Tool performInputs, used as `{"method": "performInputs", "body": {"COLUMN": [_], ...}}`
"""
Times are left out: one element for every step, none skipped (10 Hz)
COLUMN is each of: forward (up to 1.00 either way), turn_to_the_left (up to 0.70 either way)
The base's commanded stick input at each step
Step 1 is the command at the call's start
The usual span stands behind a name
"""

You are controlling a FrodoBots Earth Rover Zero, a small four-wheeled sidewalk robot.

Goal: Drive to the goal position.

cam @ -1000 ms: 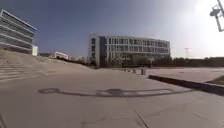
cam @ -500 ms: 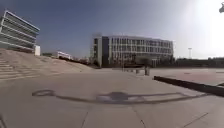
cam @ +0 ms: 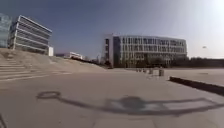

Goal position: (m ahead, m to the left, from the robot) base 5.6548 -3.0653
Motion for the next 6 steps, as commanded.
{"method": "performInputs", "body": {"forward": [0.70, 0.70, 0.70, 0.70, 0.70, 0.70], "turn_to_the_left": [0.00, 0.00, 0.00, 0.00, 0.00, 0.00]}}
